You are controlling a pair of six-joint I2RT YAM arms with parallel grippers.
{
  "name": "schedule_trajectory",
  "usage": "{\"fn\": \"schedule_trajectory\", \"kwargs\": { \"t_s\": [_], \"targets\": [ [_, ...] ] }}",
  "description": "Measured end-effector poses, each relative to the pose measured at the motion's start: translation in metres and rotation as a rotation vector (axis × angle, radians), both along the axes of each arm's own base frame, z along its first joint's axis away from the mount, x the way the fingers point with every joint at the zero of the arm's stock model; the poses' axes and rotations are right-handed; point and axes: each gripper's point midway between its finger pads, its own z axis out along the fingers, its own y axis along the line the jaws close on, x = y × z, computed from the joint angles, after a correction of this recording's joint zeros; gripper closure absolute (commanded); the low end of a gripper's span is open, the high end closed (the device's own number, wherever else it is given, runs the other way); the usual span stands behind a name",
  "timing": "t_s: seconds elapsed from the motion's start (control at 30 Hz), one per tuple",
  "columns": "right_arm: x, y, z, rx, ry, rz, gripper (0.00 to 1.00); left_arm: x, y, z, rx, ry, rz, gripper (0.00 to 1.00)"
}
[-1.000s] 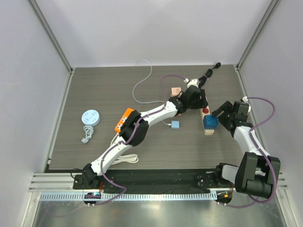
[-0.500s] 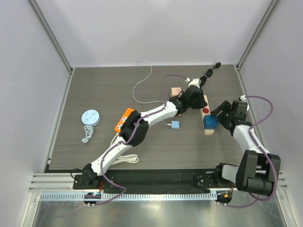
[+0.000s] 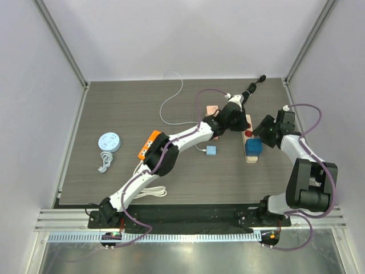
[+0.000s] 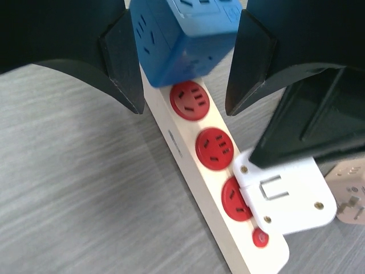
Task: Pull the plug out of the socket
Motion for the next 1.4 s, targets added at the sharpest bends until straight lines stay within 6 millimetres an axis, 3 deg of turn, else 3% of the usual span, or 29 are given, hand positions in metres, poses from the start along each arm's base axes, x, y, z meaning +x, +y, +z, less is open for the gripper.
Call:
{"fn": "schedule_trajectory", "kwargs": {
  "t_s": [0.13,0.33,0.5,1.4],
  "targets": [
    [0.008,-0.001,-0.003,-0.002,0.012,0.018,0.37,-0.001,0.0,0.003,0.0,-0.007,-0.018,1.0],
    [0.005,0.004,-0.026,0.011,0.092,0.036,0.4,-0.007,-0.004,0.011,-0.009,-0.032,-0.078,1.0],
    [0.008,0.002,-0.031,-0.021,0.117,0.024,0.39,-0.006,-0.002,0.004,-0.013,-0.031,-0.1,1.0],
    [0.013,0.004,-0.036,-0.068,0.114,-0.012,0.38,-0.012,0.005,0.006,-0.038,-0.036,-0.181,1.0]
  ]
}}
